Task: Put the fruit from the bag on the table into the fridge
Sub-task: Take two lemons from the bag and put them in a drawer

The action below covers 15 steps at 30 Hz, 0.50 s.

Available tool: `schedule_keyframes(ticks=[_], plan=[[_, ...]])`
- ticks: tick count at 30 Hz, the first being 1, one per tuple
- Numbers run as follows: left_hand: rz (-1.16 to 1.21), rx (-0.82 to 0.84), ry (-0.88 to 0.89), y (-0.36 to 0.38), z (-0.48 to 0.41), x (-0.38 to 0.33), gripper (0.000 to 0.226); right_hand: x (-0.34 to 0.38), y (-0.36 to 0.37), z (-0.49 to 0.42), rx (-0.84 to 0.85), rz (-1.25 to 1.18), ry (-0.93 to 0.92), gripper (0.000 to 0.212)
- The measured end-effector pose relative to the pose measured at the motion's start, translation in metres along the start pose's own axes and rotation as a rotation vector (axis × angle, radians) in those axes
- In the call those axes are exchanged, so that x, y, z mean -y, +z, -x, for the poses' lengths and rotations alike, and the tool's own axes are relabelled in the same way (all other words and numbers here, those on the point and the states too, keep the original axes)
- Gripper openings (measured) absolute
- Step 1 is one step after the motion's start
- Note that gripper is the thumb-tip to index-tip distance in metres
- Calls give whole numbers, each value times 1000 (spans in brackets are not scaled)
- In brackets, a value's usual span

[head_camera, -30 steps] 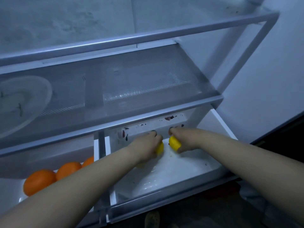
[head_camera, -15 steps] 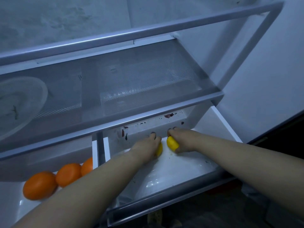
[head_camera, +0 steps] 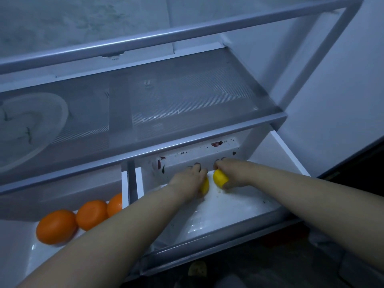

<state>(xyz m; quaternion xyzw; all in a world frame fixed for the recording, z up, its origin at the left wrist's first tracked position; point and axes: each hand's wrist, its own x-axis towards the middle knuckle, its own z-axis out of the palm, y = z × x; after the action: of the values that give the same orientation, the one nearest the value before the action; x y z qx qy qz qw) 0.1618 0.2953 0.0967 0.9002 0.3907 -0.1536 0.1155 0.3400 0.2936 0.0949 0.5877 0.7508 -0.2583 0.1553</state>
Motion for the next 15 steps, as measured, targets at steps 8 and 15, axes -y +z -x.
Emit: schedule_keyframes(ticks=[8,15], plan=[[-63,-110,-17,-33,35,-8,60,17,-48,45,-114,15,-8,55],[184,-480,-242,-70,124,-33,51,44,-54,110,-386,-94,-135,50]])
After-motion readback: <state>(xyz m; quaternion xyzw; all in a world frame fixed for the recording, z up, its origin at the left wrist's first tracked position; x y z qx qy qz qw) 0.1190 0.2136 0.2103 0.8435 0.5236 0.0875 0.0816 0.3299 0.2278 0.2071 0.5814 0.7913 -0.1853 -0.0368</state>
